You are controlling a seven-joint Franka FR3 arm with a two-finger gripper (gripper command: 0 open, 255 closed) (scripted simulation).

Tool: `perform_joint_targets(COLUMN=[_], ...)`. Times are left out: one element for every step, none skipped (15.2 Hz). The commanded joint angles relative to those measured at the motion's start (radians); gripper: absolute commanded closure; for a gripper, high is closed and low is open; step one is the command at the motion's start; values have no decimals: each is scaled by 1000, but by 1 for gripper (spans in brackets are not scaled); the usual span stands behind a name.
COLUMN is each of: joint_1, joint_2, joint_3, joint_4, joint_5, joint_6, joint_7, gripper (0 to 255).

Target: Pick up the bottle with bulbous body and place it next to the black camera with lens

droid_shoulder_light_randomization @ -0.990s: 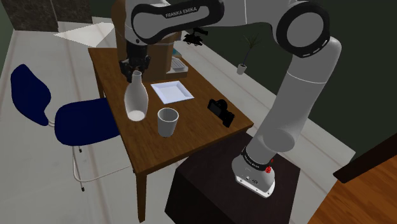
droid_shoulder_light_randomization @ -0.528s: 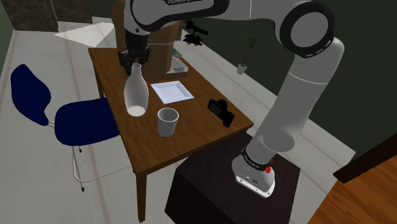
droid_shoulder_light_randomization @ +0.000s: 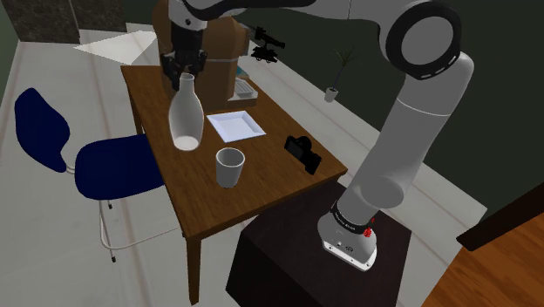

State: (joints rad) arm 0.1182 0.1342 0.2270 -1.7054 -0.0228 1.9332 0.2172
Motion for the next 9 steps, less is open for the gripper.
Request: perform_joint_targets(joint_1=[0,1,1,1,1,1,2,2,2], joint_2=[-2,-2,-2,-2,-2,-1,0,1,3], joint_3=[0,1,1,1,1,1,1,1,2], joint_4=[28,41,54,68,82,96,111,126,141], joint_5=[0,1,1,1,1,0,0,0,0], joint_6=[-29,-43,-56,-70,-83,-97,-111,-124,-138], joint_7=[0,0,0,0,0,0,0,0,1], gripper=[255,255,255,255,255,255,255,255,255])
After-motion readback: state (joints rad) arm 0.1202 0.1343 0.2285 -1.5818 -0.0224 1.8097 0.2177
